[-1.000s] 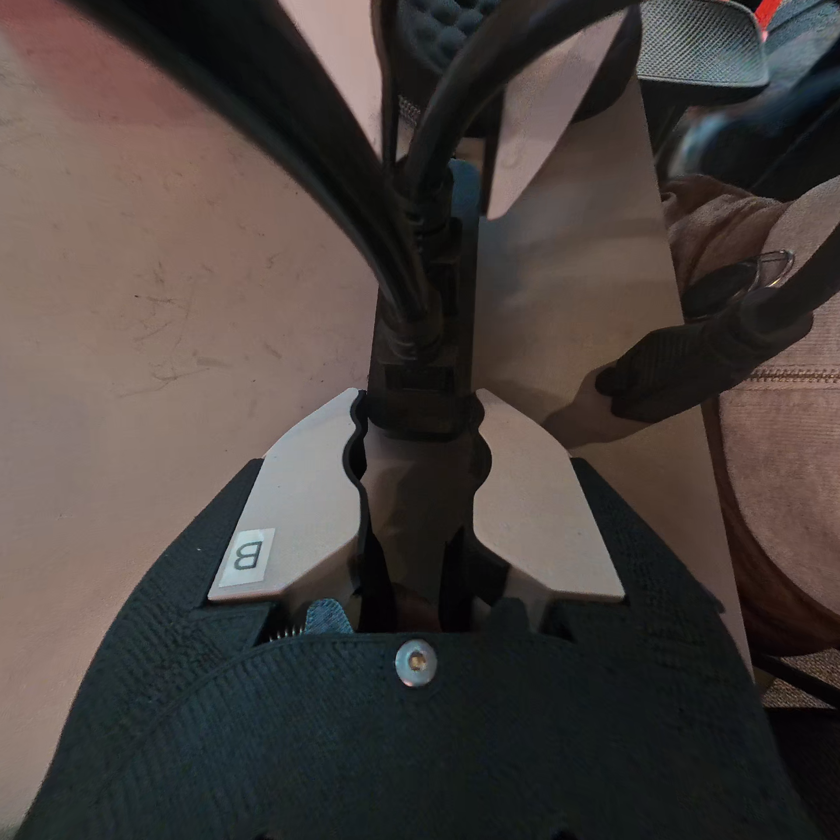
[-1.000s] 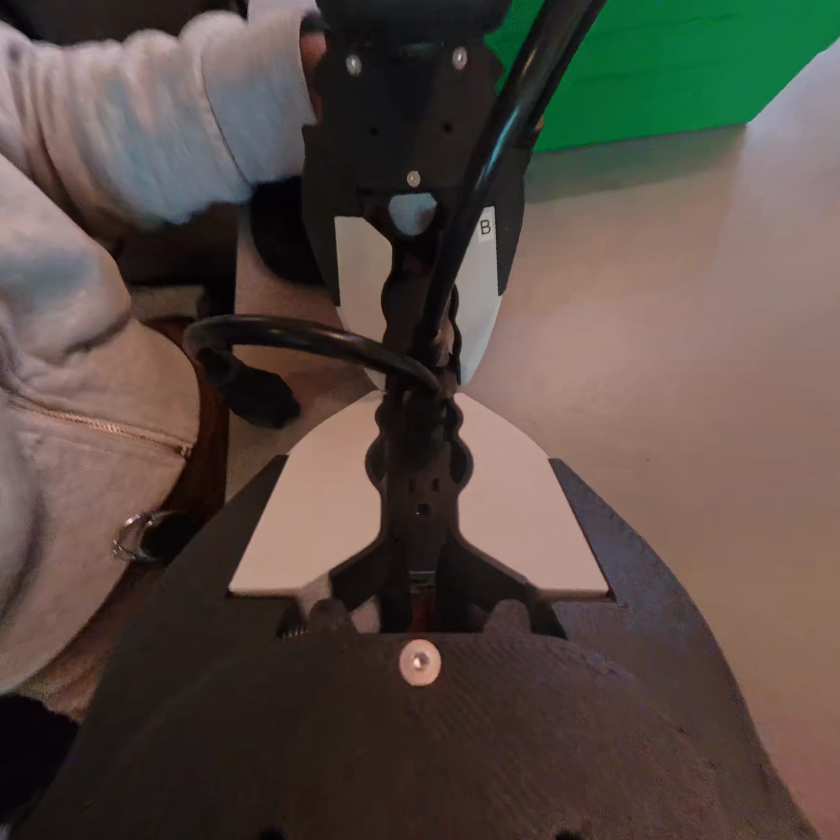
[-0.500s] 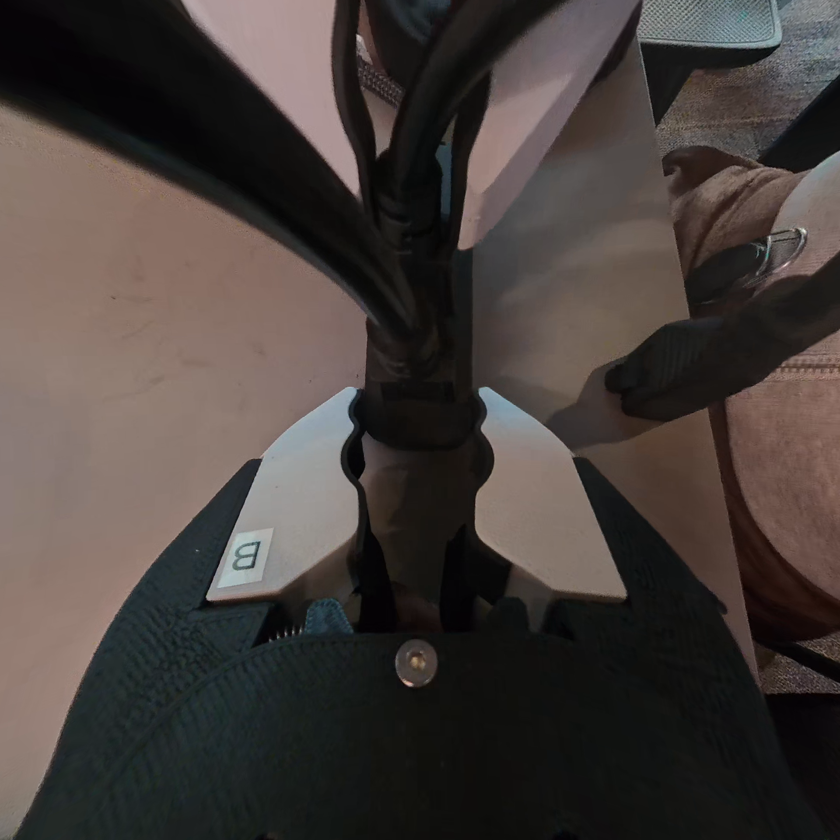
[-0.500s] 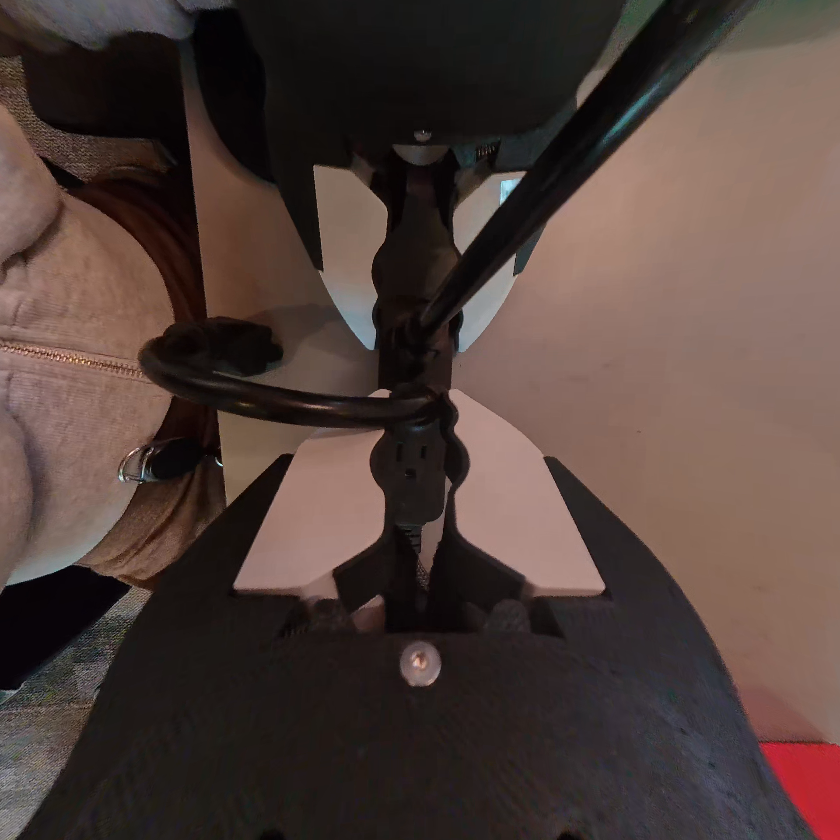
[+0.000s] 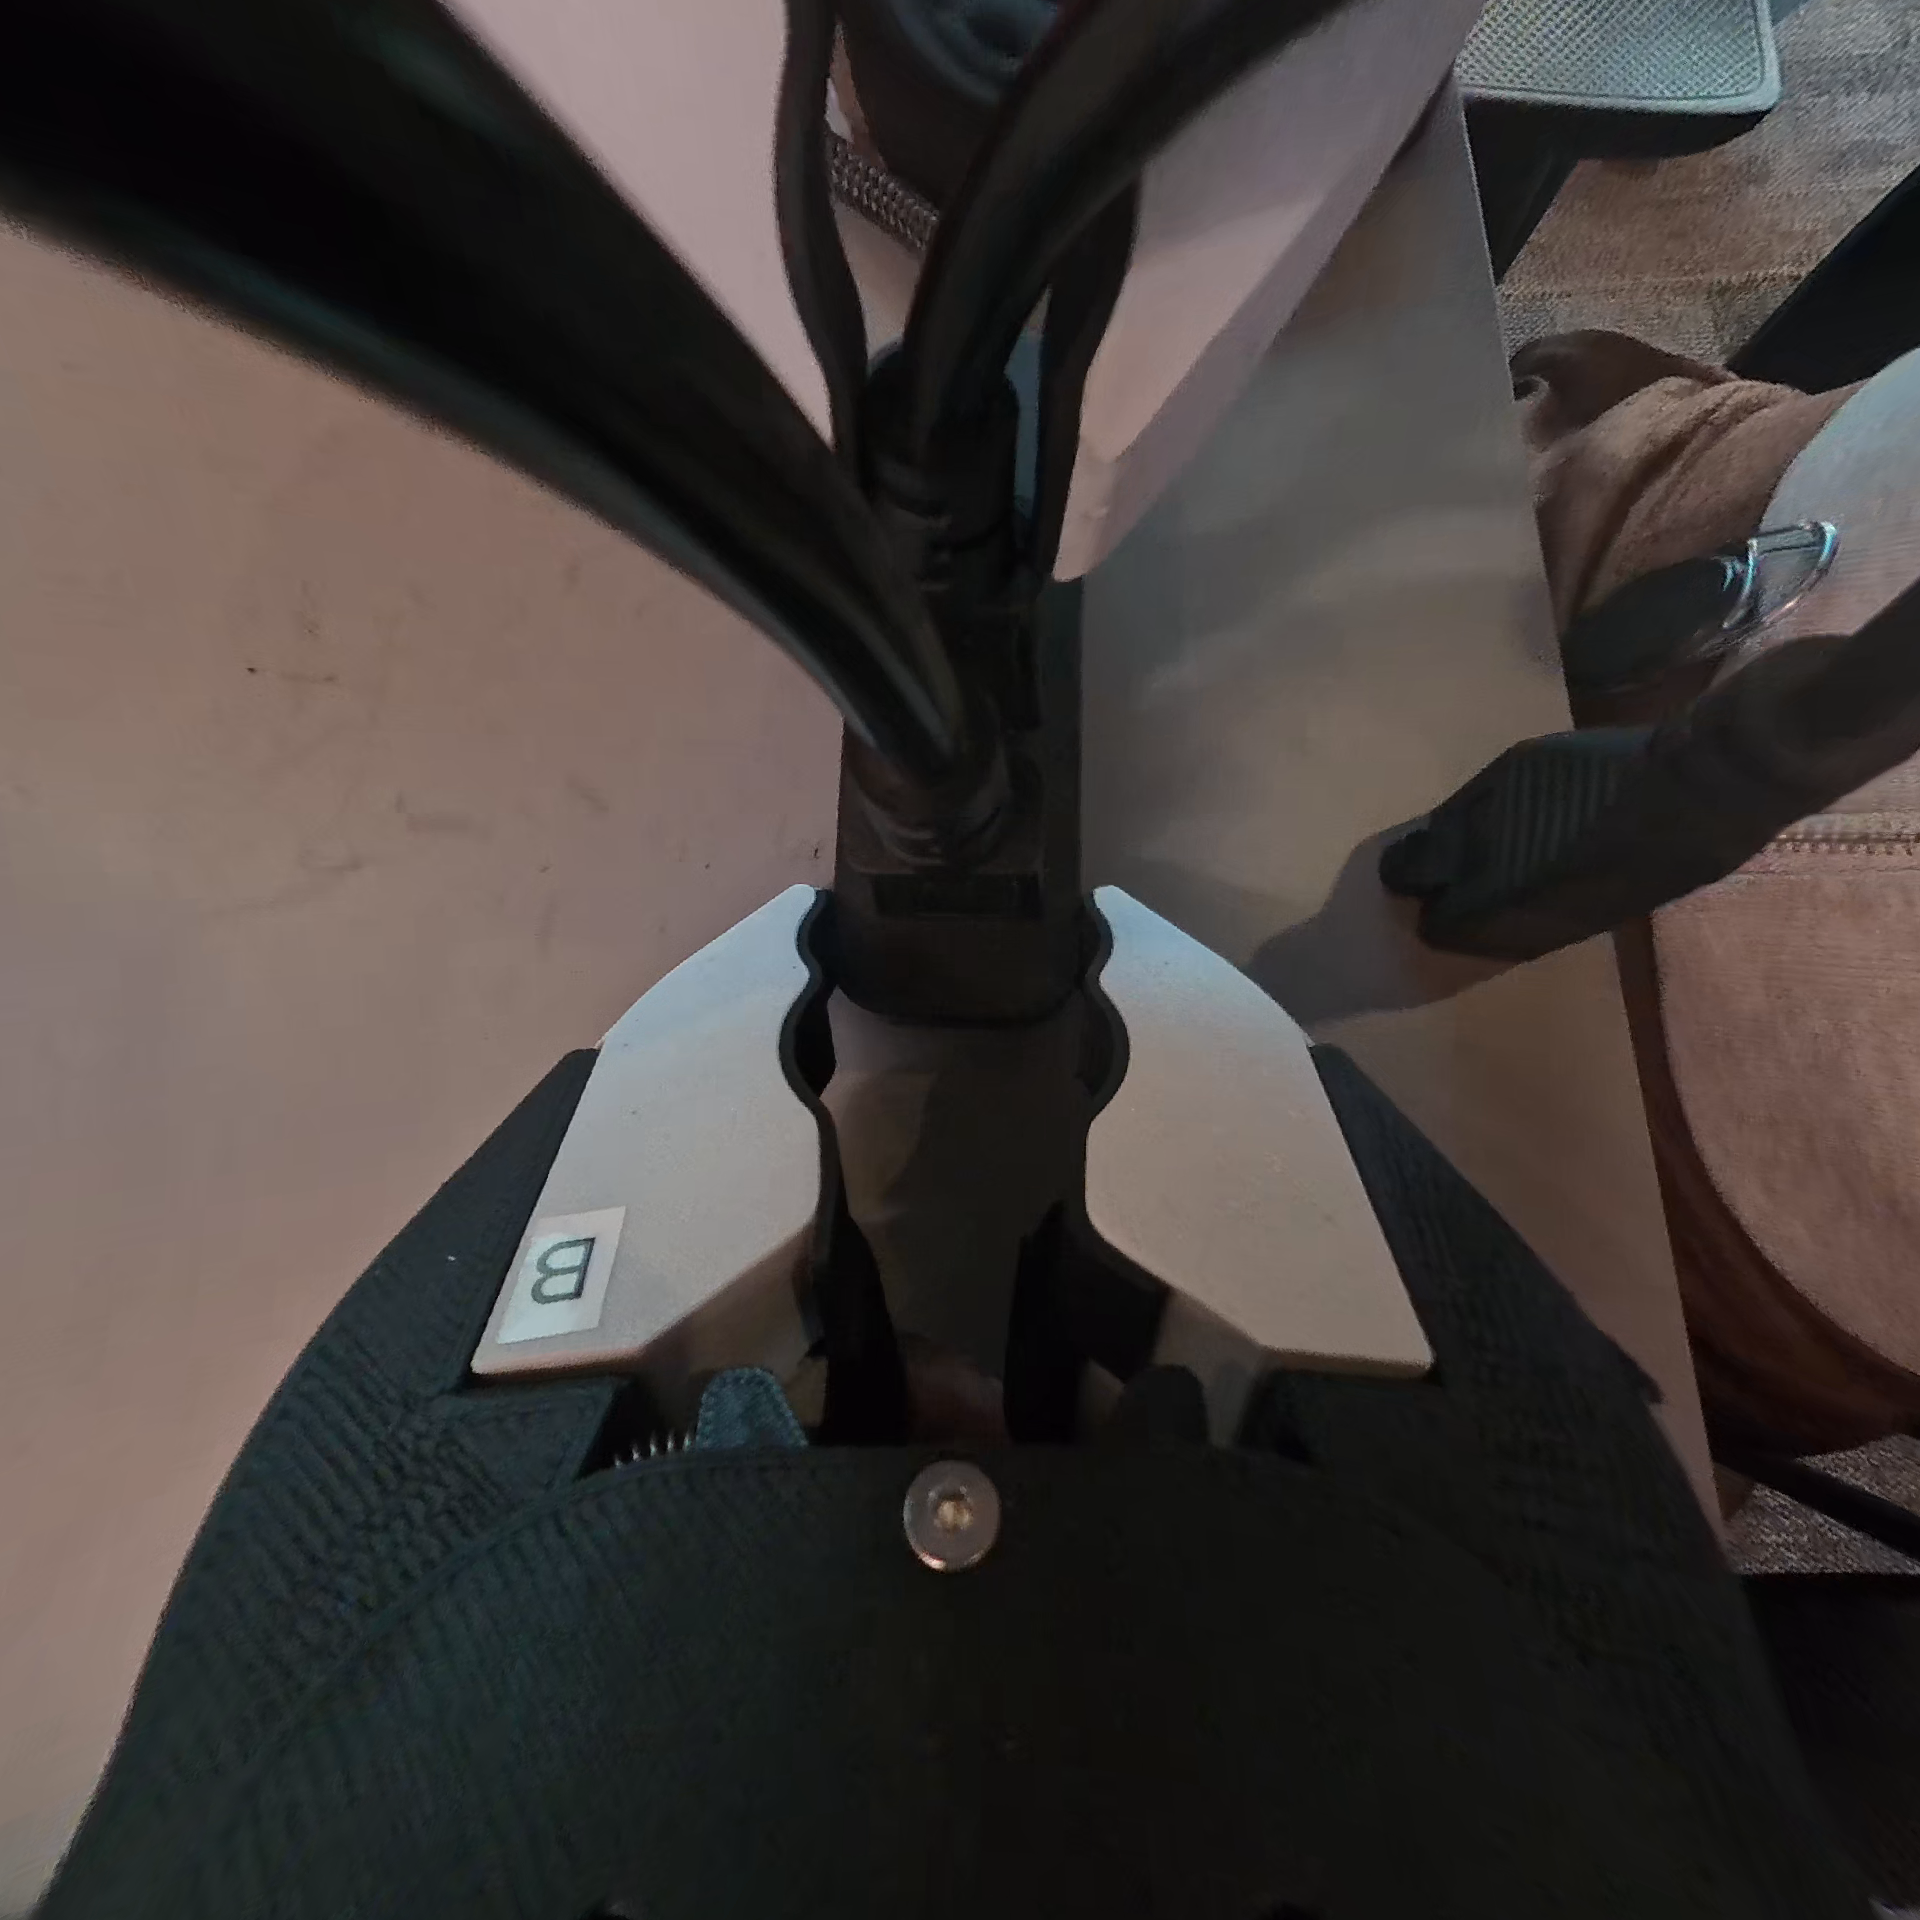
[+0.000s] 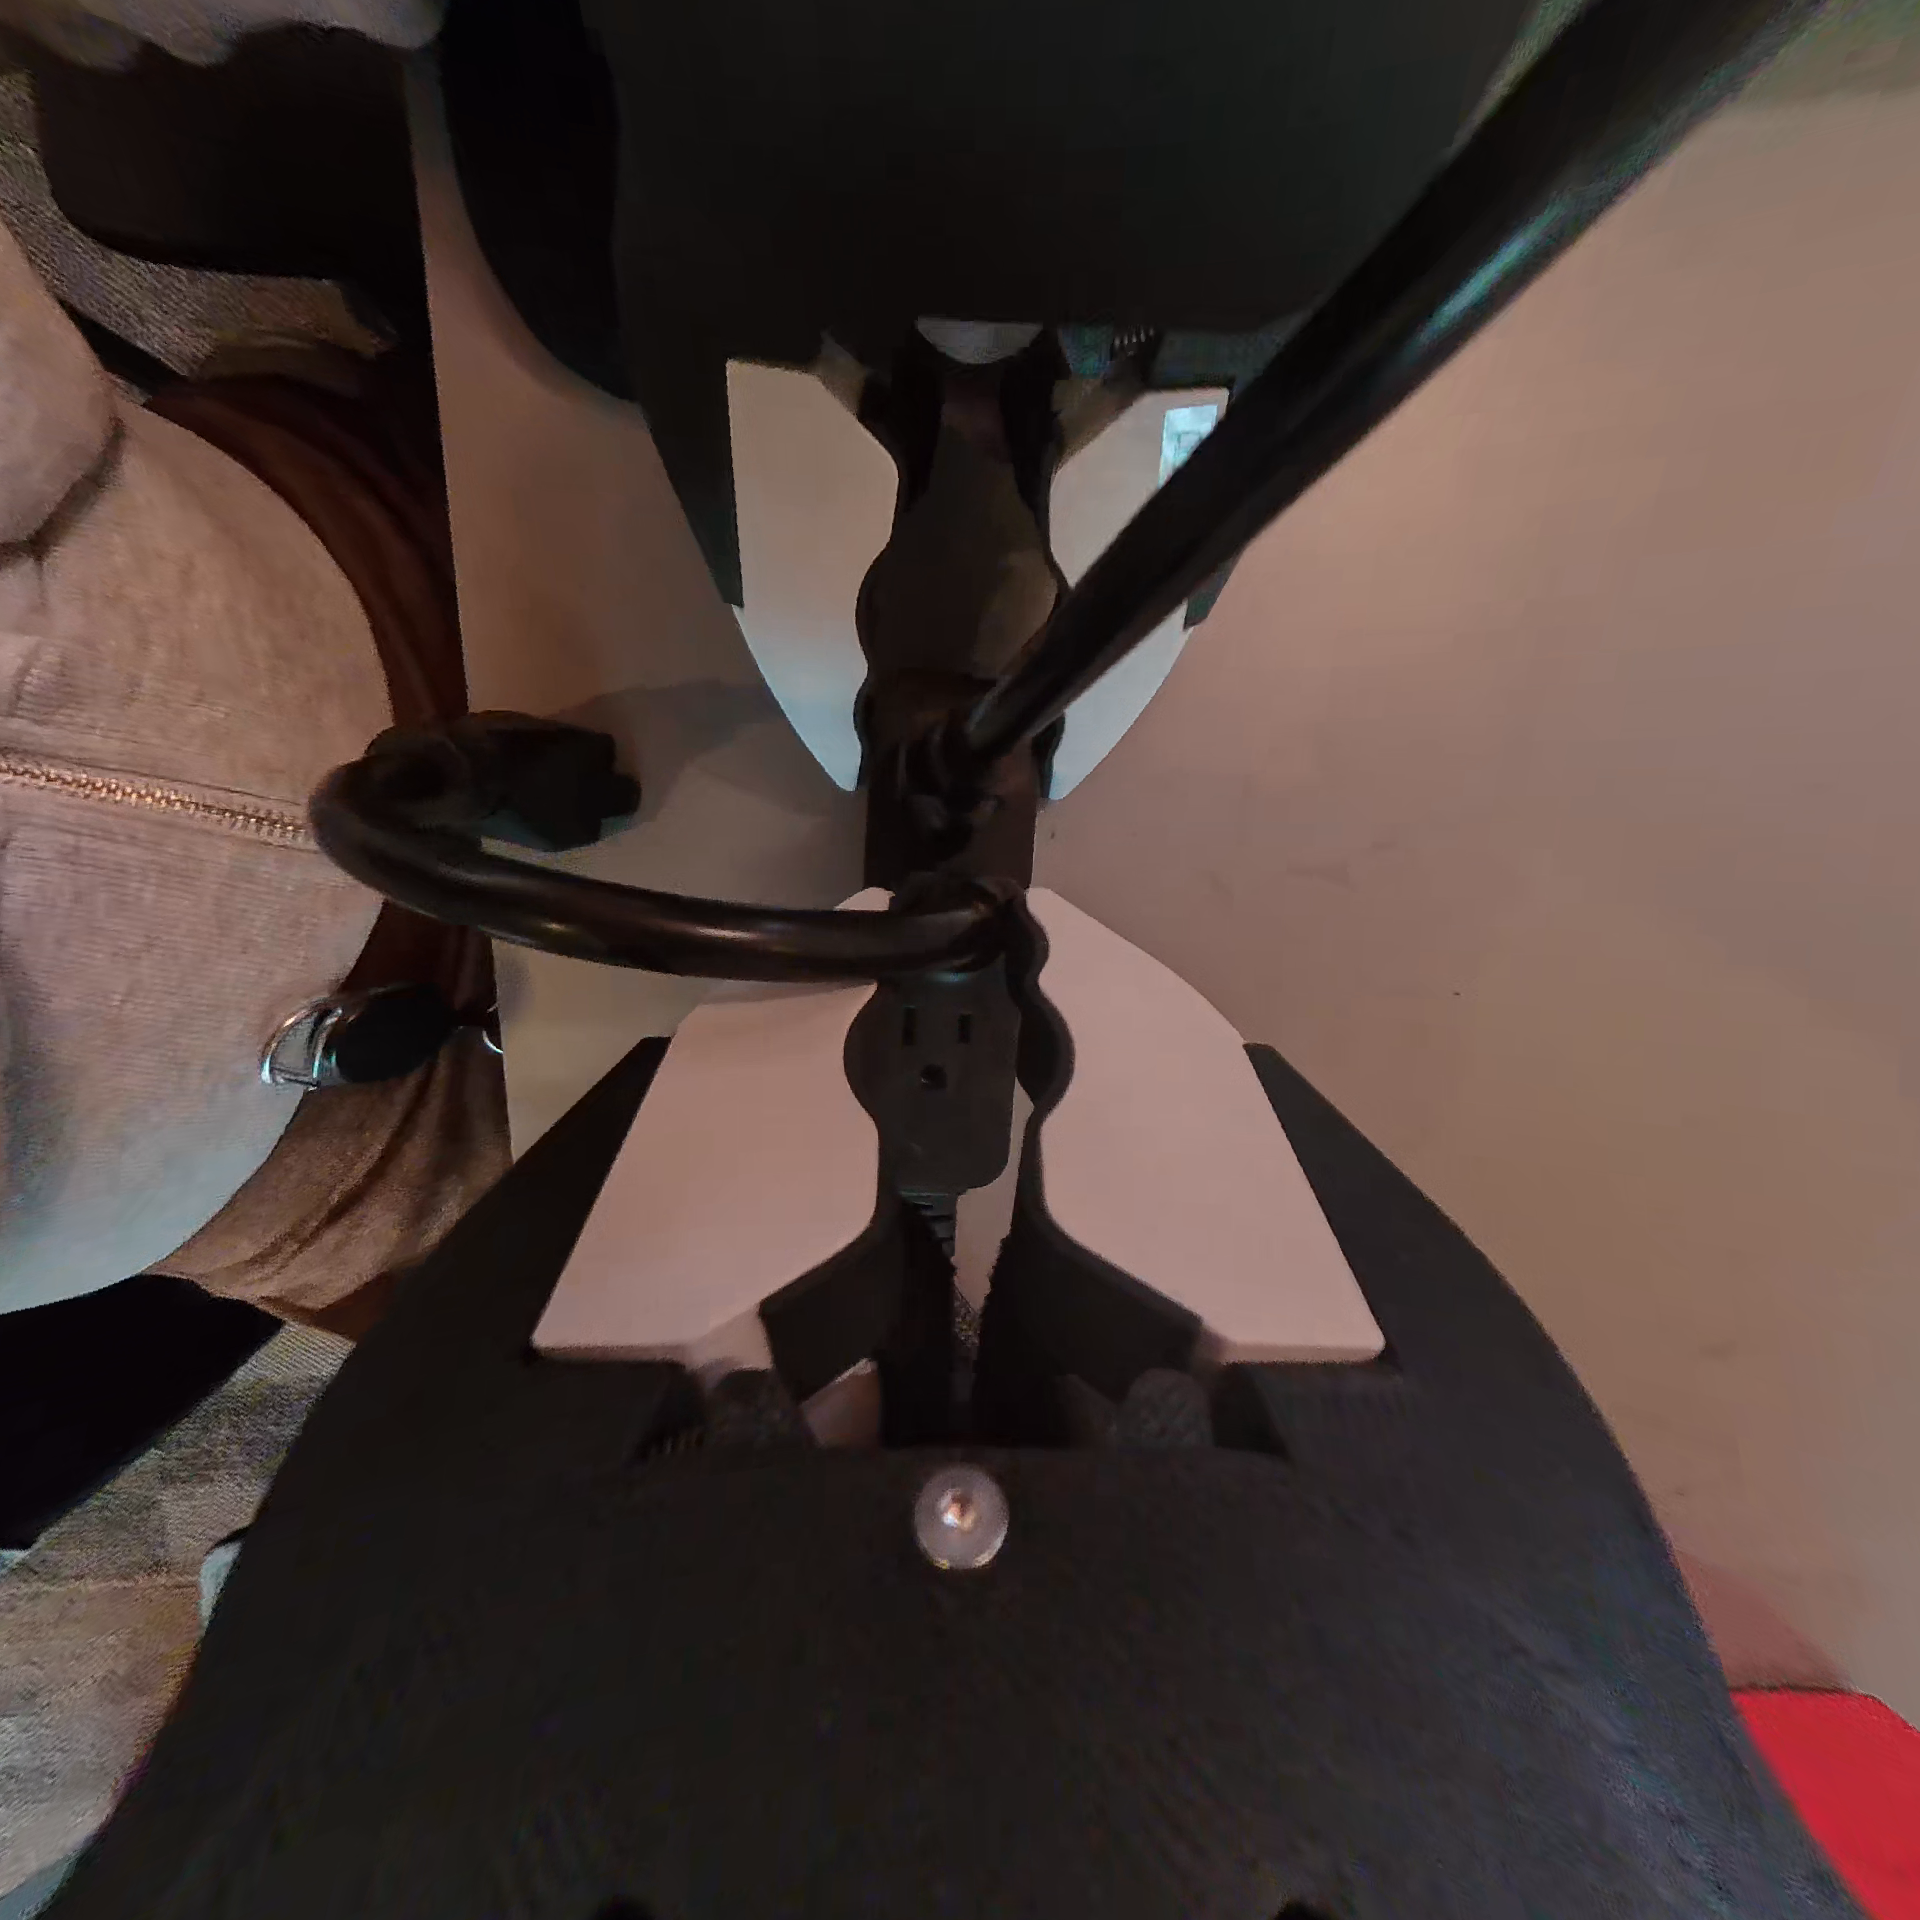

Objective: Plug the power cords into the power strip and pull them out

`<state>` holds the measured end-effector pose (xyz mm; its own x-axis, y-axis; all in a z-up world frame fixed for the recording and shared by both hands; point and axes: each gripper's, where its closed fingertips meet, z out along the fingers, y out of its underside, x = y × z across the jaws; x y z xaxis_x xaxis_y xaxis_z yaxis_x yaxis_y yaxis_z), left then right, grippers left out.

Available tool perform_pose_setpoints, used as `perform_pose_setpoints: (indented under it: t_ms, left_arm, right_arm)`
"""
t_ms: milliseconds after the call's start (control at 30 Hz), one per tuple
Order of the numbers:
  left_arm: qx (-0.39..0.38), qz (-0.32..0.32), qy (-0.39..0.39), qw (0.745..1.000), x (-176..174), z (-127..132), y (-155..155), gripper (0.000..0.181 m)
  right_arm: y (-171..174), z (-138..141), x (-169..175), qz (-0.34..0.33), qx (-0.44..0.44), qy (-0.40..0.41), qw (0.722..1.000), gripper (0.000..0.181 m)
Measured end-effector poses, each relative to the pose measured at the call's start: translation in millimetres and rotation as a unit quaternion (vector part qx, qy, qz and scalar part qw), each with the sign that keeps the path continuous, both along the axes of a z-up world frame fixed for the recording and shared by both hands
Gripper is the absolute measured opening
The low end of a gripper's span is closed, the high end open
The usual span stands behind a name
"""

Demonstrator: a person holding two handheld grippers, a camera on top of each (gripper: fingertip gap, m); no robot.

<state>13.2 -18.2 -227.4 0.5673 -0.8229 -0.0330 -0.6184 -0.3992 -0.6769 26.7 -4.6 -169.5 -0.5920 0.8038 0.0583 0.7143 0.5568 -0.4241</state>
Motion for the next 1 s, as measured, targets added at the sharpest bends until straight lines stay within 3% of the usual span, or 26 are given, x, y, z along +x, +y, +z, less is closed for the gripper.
perform_pose_setpoints:
  t_ms: [467,600,667,767,833,933,1000]
  left_arm:
    - [-0.004,0.0,0.002,1.0,-1,0,-1,0.044]
    - [-0.003,-0.001,0.003,1.0,-1,0,-1,0.044]
    - [-0.006,-0.002,0.002,1.0,-1,0,-1,0.044]
    - [-0.014,-0.017,-0.005,1.0,-1,-4,-4,0.044]
    - [0.0,-0.031,0.002,1.0,3,-1,-10,0.045]
    - [-0.002,-0.015,-0.001,1.0,2,1,-6,0.045]
    - [-0.004,-0.013,-0.001,1.0,1,0,-5,0.045]
  right_arm:
    - [-1,-3,-2,-0.01,0.04,-0.009,0.999,0.021]
    - [-3,-2,2,0.01,0.094,-0.021,0.995,0.023]
    - [-2,-3,0,0.007,0.074,-0.04,0.996,0.023]
    - [-2,-38,10,-0.003,0.021,-0.074,0.997,0.02]
    - [-5,-37,12,0.032,0.033,-0.054,0.997,0.017]
    - [0,-34,9,-0.002,-0.023,-0.03,0.999,0.02]
    - [-5,-18,3,-0.009,-0.083,0.03,0.996,0.028]
